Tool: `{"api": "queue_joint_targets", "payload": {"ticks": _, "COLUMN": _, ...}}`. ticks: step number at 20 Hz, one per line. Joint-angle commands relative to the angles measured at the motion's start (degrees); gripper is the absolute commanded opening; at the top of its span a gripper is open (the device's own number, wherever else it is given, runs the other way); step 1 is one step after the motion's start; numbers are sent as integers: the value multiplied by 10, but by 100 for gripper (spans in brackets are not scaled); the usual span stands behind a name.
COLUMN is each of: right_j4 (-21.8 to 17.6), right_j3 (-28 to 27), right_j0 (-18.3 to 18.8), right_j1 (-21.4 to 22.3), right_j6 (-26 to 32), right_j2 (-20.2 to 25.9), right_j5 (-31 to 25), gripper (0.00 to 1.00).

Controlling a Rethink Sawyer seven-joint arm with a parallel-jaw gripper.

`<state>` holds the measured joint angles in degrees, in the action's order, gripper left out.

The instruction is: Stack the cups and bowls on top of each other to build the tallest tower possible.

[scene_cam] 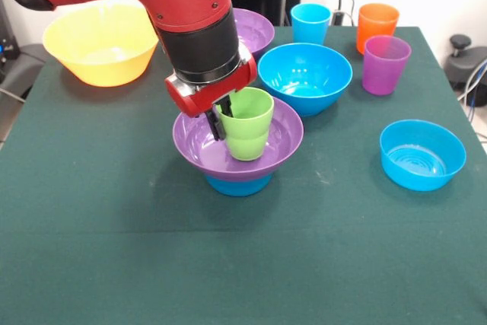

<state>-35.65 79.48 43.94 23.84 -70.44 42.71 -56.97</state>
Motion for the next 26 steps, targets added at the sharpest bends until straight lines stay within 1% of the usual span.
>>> {"api": "queue_joint_targets", "payload": {"ticks": 1, "right_j4": -40, "right_j3": 7, "right_j0": -21, "right_j1": -4, "right_j6": 84, "right_j2": -31, "right_j5": -16, "gripper": 0}}
{"api": "queue_joint_targets", "payload": {"ticks": 5, "right_j4": -48, "right_j3": 8, "right_j0": -22, "right_j1": 3, "right_j6": 84, "right_j2": -35, "right_j5": -15, "gripper": 0}}
{"api": "queue_joint_targets", "payload": {"ticks": 10, "right_j4": -62, "right_j3": 4, "right_j0": -30, "right_j1": 11, "right_j6": 84, "right_j2": -47, "right_j5": -32, "gripper": 0}}
{"api": "queue_joint_targets", "payload": {"ticks": 15, "right_j4": -62, "right_j3": 5, "right_j0": -33, "right_j1": 11, "right_j6": 87, "right_j2": -52, "right_j5": -42, "gripper": 0}}
{"api": "queue_joint_targets", "payload": {"ticks": 21, "right_j4": -57, "right_j3": 13, "right_j0": -25, "right_j1": 5, "right_j6": 90, "right_j2": -49, "right_j5": -37, "gripper": 0}}
{"api": "queue_joint_targets", "payload": {"ticks": 26, "right_j4": -58, "right_j3": 10, "right_j0": -26, "right_j1": -3, "right_j6": 89, "right_j2": -50, "right_j5": -37, "gripper": 0}}
